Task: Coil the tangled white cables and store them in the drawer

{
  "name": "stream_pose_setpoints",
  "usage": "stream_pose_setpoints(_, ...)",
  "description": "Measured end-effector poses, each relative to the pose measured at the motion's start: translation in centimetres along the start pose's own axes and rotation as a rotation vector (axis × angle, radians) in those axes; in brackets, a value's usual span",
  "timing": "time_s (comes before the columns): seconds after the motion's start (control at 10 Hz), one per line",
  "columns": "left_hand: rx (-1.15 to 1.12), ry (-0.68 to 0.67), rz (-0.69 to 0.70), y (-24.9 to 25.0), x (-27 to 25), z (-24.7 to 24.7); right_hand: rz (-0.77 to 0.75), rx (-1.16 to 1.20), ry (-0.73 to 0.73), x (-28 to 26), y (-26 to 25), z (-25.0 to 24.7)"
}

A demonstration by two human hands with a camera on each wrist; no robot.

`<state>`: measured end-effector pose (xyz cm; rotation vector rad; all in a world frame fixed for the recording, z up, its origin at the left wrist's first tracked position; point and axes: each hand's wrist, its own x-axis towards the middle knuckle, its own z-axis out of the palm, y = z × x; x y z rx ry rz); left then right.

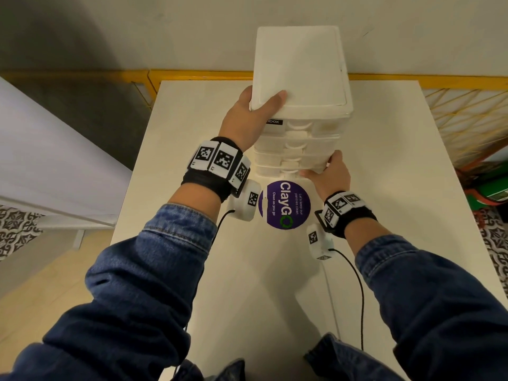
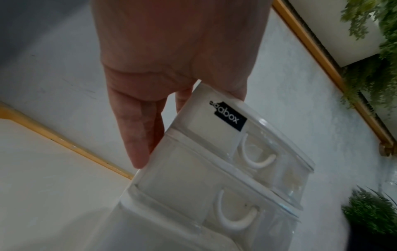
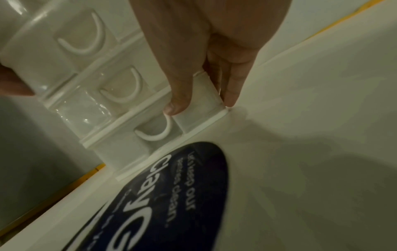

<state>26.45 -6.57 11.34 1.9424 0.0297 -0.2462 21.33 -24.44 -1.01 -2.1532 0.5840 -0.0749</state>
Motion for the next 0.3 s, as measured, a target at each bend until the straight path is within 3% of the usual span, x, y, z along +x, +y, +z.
stream_pose_setpoints(0.2, -0.048, -0.072, -0.017, 0.1, -1.2, -0.8, 0.02, -0.017, -0.193, -2.4, 1.0, -0.9)
stream_pose_setpoints(0.3, 0.006, -0.054, -0.054, -1.6, -3.6, -1.8, 0.01, -0.099, -0.19, -6.1, 3.5, -2.5)
